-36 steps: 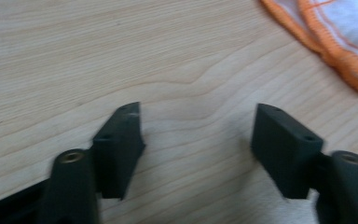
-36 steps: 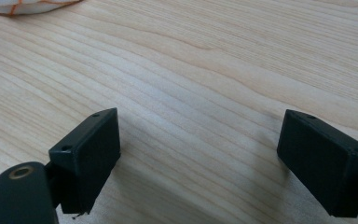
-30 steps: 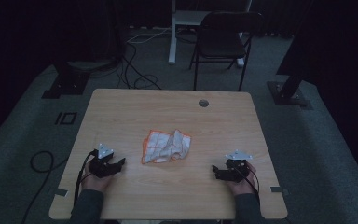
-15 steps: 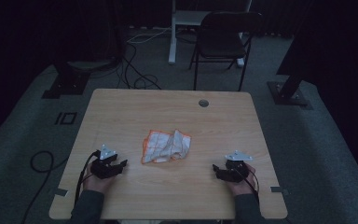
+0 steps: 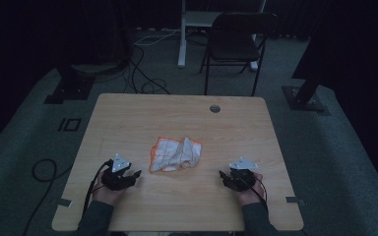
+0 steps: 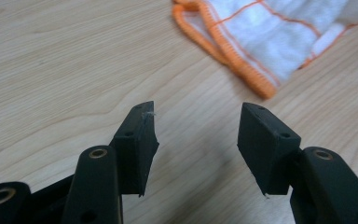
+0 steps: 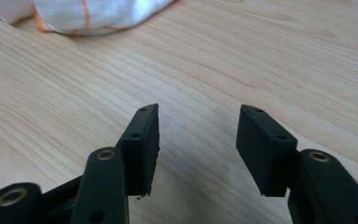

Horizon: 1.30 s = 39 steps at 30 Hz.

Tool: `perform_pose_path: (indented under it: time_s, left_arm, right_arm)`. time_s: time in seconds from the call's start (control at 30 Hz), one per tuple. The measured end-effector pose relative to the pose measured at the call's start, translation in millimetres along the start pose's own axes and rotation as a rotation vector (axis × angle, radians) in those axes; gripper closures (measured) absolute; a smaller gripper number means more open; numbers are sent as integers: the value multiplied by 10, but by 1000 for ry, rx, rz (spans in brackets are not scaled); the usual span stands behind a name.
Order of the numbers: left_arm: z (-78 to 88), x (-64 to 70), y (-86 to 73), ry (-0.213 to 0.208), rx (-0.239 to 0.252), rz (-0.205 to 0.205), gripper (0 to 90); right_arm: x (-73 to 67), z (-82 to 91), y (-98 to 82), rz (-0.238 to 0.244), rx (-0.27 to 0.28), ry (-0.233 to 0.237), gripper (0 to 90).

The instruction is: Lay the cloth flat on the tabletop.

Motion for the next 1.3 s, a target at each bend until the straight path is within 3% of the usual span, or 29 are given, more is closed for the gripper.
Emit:
perform_pose_path:
  time_s: [0.57,0.83,1.3]
  left_arm:
    - [-100,232,166,-21,4,-48,472]
    - [-173,314,225,-3,-5,-81,473]
    - [-241,347,267,-13,-14,-77,528]
  right_arm:
    - [-208,-25,201,27,39,61,610]
    - [-323,-75,304,43,47,71,579]
    - [-596,-228,502,88,45,94,534]
Point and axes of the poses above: each handheld gripper's, and its own axes: z roughly backward along the jaws, y roughly out of its top, x roughly to its right, the point moved 10 cm from there along -z, roughly forward along the jaws, and after that the axes turned 15 degrees about -x, right-handed, at the moved point
